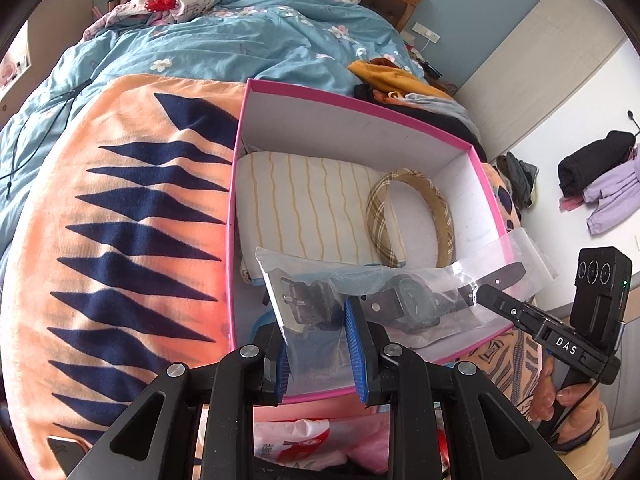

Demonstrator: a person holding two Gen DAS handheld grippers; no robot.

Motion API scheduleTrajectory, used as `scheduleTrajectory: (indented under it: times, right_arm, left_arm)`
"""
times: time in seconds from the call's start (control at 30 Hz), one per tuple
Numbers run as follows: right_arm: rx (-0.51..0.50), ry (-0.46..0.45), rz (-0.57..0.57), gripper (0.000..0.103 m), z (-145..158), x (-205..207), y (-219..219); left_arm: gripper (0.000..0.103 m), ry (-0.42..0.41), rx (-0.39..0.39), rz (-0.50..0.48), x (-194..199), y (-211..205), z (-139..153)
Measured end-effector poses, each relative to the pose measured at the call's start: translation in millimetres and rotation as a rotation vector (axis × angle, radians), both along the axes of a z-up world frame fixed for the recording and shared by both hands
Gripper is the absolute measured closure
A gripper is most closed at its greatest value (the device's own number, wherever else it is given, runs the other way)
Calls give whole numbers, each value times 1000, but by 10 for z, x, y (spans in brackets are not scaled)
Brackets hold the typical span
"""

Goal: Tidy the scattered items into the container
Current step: 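Lower the clear watch bag into the pink box with the right gripper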

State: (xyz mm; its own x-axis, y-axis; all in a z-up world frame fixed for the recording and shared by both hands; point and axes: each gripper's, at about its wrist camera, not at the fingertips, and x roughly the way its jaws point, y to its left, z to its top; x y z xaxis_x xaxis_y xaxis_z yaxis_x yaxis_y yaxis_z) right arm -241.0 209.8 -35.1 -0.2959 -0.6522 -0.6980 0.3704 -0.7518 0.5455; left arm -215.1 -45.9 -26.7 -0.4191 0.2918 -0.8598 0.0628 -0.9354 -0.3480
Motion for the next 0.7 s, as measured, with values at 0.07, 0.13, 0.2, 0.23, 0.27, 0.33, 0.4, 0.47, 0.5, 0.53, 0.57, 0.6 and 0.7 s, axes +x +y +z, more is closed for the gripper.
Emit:
scheduleTrajectory:
  times: [0.07,0.13,0.2,0.23,0.27,0.33,0.4,0.47,0.5,0.53,0.57,0.6,0.7]
  right_arm:
    - [10,-6,5,95,-19,-6,-13]
    - [27,-9,13,95,-34,-3,-33]
    - [43,-9,20,95,-52,1,-49]
    - [53,-8,22,95,-58,3,-55]
    - [60,-7,24,95,-62,1,-58]
    - [75,-9,30,95,-63,-1,-67]
    - [93,-9,38,95,-68,-8,-79]
    - [110,-6,48,95,-70,-6,-96]
    - [121,-4,54,95,-72,-4,-108]
    - [132,-2,61,94,-76,-2,-123]
    - [143,1,68,94,-81,-1,-138]
    - [154,3,75,94,-85,-1,-155]
    - [186,5,91,94,-108,-10,-197]
  left_arm:
    - [79,-6,-15,-4,-1,16,-24]
    - [79,-10,-34,-10,3,46,-51]
    - [78,-14,-51,-17,8,77,-80]
    - [78,-16,-58,-18,9,88,-96]
    - [78,-19,-65,-20,10,100,-112]
    - [78,-22,-73,-23,13,112,-140]
    - [78,-25,-81,-27,18,122,-168]
    - [78,-29,-92,-30,23,128,-195]
    - [78,-31,-96,-31,24,129,-209]
    - [78,-30,-100,-33,26,133,-218]
    - [78,-27,-105,-36,28,137,-220]
    - [78,-25,-112,-39,29,143,-219]
    - [78,-20,-133,-48,31,160,-218]
